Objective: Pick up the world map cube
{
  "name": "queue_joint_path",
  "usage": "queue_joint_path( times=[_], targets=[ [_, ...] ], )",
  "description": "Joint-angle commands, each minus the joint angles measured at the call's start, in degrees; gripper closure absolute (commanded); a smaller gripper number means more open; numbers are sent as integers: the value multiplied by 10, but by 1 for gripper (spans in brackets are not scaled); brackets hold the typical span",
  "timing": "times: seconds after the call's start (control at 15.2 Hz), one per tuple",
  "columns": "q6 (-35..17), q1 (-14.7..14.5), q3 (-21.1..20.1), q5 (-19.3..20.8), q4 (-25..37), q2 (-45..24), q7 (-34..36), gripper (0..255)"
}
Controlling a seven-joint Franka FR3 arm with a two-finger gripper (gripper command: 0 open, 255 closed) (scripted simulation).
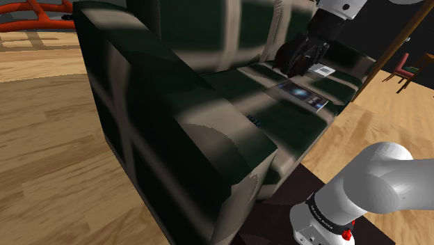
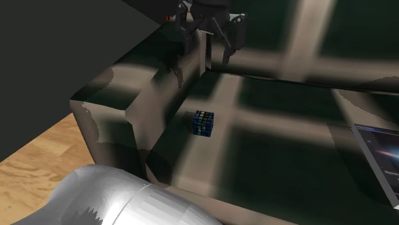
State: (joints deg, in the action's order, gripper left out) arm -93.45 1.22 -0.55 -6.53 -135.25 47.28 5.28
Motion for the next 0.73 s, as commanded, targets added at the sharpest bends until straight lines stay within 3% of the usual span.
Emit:
queue_joint_path(
  times=[0.0,0.66],
  targets=[
    [0,0,0,0,0,0,0,0],
    [-177,-7,-47,8,-124,-82,9,0]
  ],
)
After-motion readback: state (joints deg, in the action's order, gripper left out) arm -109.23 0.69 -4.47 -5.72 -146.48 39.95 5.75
